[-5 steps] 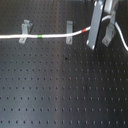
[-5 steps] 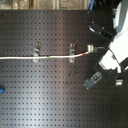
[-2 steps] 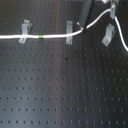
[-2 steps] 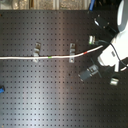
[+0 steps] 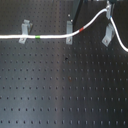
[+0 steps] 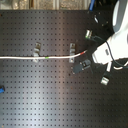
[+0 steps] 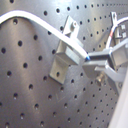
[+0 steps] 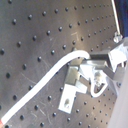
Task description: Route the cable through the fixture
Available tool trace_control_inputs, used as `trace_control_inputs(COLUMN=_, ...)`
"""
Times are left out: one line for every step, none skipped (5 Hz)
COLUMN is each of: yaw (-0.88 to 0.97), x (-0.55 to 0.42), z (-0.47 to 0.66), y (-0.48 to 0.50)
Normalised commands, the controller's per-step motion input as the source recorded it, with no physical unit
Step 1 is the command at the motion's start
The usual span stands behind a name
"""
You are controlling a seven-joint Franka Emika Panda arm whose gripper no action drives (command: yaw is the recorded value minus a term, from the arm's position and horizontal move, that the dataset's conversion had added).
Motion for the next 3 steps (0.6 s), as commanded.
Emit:
trace_control_inputs(yaw=0.0, x=-0.15, z=0.42, y=0.043)
trace_control_inputs(yaw=0.21, x=-0.124, z=0.26, y=0.23)
trace_control_inputs(yaw=0.27, x=-0.073, z=0.21, y=0.187)
